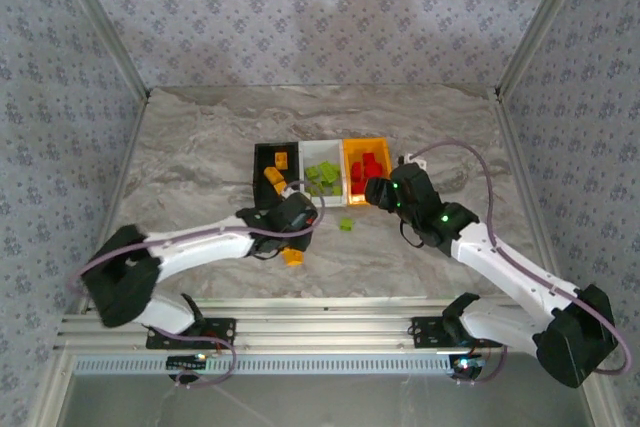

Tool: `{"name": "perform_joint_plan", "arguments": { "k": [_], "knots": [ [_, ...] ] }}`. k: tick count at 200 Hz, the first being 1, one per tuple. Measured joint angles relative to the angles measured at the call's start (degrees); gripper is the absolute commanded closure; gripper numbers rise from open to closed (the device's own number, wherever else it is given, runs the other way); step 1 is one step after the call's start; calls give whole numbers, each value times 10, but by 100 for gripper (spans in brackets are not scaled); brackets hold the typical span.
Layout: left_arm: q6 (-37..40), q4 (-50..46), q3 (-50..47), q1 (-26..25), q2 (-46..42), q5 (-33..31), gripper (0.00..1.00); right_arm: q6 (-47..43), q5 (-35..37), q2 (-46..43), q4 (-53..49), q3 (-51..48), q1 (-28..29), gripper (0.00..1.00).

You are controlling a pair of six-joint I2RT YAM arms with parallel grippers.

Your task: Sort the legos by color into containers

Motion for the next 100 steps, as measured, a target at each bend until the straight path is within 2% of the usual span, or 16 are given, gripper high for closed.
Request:
{"name": "perform_joint_plan", "arguments": {
  "k": [19,38,57,82,93,100],
  "knots": [
    [0,-11,4,21,-75,-6,59,6,0,-4,0,-13,9,25],
    [4,-19,24,84,-96,-5,59,12,4,-4,2,-27,21,25],
    [10,-19,49,151,-70,-1,60,20,7,-1,5,-39,32,25],
    [20,-19,93,197,4,10,61,28,10,5,6,-49,44,25],
    [24,-18,107,205,31,19,56,30,11,5,6,-52,51,25],
    [27,-18,112,209,42,26,50,32,13,5,6,-53,58,24]
  ]
}}
